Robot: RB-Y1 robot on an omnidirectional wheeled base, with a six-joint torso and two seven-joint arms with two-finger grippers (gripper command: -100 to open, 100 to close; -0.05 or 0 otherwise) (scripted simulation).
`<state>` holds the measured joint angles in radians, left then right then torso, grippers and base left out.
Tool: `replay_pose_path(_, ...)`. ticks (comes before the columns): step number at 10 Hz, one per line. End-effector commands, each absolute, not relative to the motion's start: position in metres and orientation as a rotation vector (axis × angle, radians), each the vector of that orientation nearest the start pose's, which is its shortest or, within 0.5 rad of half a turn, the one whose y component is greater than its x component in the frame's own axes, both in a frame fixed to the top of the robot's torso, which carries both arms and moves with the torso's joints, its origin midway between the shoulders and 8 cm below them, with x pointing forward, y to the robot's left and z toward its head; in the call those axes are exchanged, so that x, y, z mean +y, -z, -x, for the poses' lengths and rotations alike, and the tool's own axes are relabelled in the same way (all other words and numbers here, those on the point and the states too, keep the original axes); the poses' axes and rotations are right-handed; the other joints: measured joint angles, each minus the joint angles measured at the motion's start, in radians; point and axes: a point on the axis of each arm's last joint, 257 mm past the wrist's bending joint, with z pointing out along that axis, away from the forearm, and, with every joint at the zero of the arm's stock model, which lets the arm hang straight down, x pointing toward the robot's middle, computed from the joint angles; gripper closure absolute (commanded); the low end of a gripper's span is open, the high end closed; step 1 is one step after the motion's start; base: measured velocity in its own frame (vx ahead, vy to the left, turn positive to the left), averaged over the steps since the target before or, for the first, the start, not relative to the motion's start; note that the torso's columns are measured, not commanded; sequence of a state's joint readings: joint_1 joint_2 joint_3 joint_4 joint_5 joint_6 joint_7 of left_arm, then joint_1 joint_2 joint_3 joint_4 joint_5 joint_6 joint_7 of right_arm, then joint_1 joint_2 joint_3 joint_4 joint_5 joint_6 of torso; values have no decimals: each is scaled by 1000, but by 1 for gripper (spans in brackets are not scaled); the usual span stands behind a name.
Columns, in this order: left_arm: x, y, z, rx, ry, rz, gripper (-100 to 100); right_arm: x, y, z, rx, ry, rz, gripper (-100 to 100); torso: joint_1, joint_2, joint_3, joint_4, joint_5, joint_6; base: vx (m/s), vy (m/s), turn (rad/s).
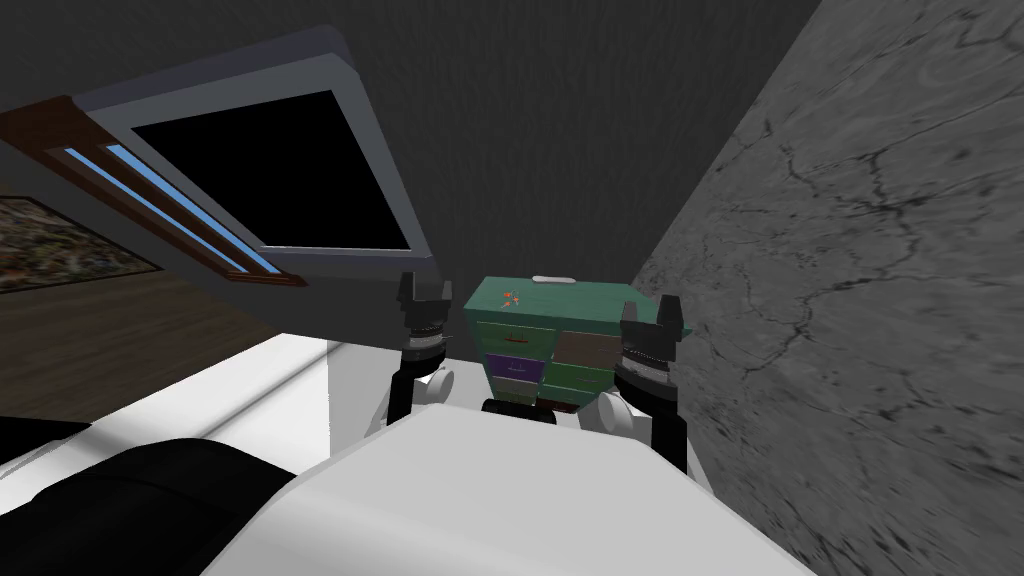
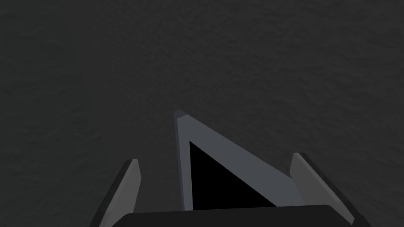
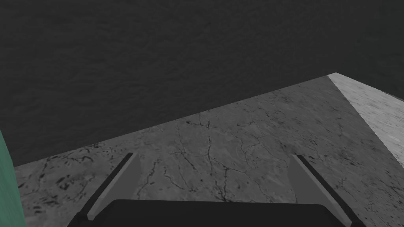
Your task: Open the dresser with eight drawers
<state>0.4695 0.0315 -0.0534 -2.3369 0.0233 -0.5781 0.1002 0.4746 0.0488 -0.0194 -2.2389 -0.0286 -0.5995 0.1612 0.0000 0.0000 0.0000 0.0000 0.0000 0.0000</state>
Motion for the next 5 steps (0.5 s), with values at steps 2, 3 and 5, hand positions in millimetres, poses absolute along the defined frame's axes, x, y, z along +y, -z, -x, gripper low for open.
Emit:
replay_pose_path(2, 254, -71, -320, 488, 1514, 559, 0, -290, -33, -333, 533, -1171, -589, 0, 0, 104, -209, 105, 0, 0, 0, 0, 0)
replay_pose_path(3, 254, -71, -320, 488, 1514, 558, 0, -290, -33, -333, 533, -1171, -589, 0, 0, 175, -351, 176, 0, 0, 0, 0, 0)
replay_pose_path(5, 254, -71, -320, 488, 1514, 558, 0, -290, -33, -333, 533, -1171, -589, 0, 0, 322, -644, 322, 0, 0, 0, 0, 0)
